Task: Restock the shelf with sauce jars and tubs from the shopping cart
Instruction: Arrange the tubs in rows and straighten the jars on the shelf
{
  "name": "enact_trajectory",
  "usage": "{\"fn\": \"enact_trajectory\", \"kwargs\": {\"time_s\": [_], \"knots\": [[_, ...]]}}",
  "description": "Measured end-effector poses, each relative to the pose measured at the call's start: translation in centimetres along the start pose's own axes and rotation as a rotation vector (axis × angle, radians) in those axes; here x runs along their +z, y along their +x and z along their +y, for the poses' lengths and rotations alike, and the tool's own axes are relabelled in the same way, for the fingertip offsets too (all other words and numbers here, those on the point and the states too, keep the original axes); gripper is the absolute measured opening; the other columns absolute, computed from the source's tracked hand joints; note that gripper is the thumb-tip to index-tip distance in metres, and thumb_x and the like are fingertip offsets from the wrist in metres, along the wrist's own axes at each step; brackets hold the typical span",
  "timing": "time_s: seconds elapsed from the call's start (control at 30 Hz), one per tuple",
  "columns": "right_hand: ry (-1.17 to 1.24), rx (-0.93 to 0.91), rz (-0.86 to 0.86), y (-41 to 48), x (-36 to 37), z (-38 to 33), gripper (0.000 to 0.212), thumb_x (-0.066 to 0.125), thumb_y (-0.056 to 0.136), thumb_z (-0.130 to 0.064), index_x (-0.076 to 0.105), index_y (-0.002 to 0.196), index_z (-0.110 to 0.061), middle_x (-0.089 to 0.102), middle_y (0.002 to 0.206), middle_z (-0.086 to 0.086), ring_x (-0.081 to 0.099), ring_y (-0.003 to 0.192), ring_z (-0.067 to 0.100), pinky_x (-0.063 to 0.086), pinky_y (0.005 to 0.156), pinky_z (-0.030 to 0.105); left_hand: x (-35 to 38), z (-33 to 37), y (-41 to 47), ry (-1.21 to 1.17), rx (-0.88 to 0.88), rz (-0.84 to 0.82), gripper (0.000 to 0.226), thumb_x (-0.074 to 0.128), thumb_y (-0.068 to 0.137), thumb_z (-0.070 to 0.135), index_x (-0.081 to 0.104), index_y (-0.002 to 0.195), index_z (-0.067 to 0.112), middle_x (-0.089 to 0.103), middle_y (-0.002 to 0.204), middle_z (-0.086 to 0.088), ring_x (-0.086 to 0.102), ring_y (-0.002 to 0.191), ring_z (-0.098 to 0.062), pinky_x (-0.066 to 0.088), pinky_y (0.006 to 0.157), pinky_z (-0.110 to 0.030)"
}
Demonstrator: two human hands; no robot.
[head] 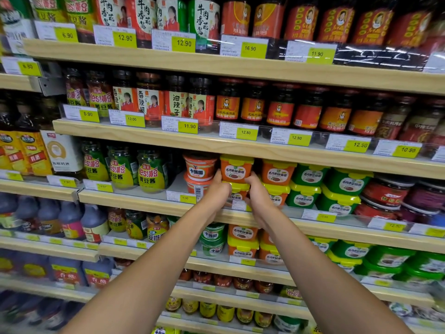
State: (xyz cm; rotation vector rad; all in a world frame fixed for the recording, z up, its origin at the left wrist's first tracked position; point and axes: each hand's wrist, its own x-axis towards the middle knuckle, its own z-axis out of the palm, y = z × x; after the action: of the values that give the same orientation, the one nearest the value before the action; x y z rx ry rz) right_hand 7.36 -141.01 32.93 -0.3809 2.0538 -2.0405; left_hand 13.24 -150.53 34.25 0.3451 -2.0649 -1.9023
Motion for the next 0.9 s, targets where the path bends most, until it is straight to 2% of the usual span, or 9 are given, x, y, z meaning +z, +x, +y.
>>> {"fn": "enact_trajectory", "kwargs": {"time_s": [0.07,0.2,0.33,0.43,0.5,0.57,0.63,0.77,0.9], "knots": [[-0.016,0.017,-0.008,-0.3,-0.6,0.1,0.034,0.046,0.093,-0.030,0.056,0.126,-0.029,0.066,0.119,-0.004,0.059,0.111,0.015,0.044,0.093,0.035,0.3,-0.7,-0.7,0.055,0.028,0.046,0.054,0.047,0.090,-0.001,0.048,0.132,0.033,0.059,0.124,0.003,0.058,0.113,-0.018,0.053,0.095,-0.037],[-0.057,-0.018,0.095,-0.9,-2.9,1.3,0.040,0.042,0.101,-0.019,0.053,0.139,-0.025,0.057,0.139,-0.001,0.052,0.128,0.017,0.041,0.111,0.044,0.8,-3.9,-1.6,0.186,0.155,0.296,0.044,0.053,0.091,0.017,0.054,0.132,0.032,0.053,0.129,0.010,0.052,0.119,-0.014,0.048,0.104,-0.042],[-0.011,-0.100,0.349,-2.2,-6.0,2.2,0.034,0.040,0.098,-0.012,0.069,0.103,-0.030,0.068,0.114,-0.008,0.063,0.109,0.014,0.053,0.099,0.046,2.9,-3.5,-2.3,0.076,0.126,0.106,0.038,0.046,0.102,0.007,0.056,0.131,0.029,0.060,0.131,0.007,0.060,0.112,-0.010,0.050,0.086,-0.023],[0.044,-0.113,0.475,-2.1,-8.1,1.9,0.035,0.039,0.096,-0.015,0.066,0.114,-0.028,0.066,0.116,-0.004,0.061,0.106,0.015,0.054,0.089,0.037,4.9,-2.2,-2.1,0.046,0.074,-0.036,0.050,0.042,0.101,0.003,0.052,0.142,0.030,0.052,0.135,0.016,0.054,0.126,-0.011,0.048,0.097,-0.027],[0.014,-0.073,0.455,-1.7,-8.9,1.3,0.036,0.036,0.098,-0.017,0.060,0.123,-0.023,0.062,0.115,-0.005,0.057,0.100,0.011,0.049,0.080,0.024,6.2,-1.3,-1.5,0.047,0.034,-0.083,0.060,0.041,0.099,-0.001,0.044,0.150,0.029,0.051,0.132,0.013,0.056,0.111,-0.006,0.047,0.093,-0.025],[-0.062,-0.016,0.388,-0.6,-9.6,1.3,0.038,0.036,0.090,-0.032,0.064,0.115,-0.024,0.066,0.111,-0.002,0.061,0.100,0.016,0.052,0.088,0.036,7.3,-0.6,-0.7,0.049,-0.002,-0.107,0.067,0.043,0.095,-0.003,0.038,0.153,0.030,0.054,0.132,0.008,0.056,0.095,-0.005,0.049,0.087,-0.026],[-0.085,0.017,0.358,1.6,-10.5,2.5,0.044,0.037,0.080,-0.042,0.069,0.102,-0.021,0.071,0.104,0.005,0.066,0.098,0.025,0.053,0.093,0.050,8.2,-0.3,0.0,0.055,-0.032,-0.118,0.072,0.044,0.092,-0.002,0.035,0.155,0.032,0.056,0.137,0.004,0.056,0.098,-0.007,0.052,0.088,-0.030],[-0.138,0.083,0.341,1.6,-10.2,1.3,0.034,0.040,0.088,-0.038,0.069,0.095,-0.020,0.072,0.094,0.004,0.068,0.088,0.022,0.055,0.079,0.040,8.9,-0.2,0.6,0.081,-0.056,-0.106,0.074,0.045,0.091,-0.003,0.031,0.156,0.030,0.055,0.132,0.005,0.053,0.111,-0.015,0.048,0.092,-0.032],[-0.183,0.067,0.306,3.0,-10.8,3.1,0.044,0.039,0.078,-0.050,0.068,0.104,-0.029,0.072,0.105,-0.002,0.066,0.099,0.019,0.054,0.091,0.045,8.7,-0.7,1.1,0.055,-0.050,-0.111,0.077,0.045,0.085,-0.006,0.036,0.154,0.026,0.060,0.132,0.001,0.059,0.110,-0.014,0.053,0.094,-0.033]]}}
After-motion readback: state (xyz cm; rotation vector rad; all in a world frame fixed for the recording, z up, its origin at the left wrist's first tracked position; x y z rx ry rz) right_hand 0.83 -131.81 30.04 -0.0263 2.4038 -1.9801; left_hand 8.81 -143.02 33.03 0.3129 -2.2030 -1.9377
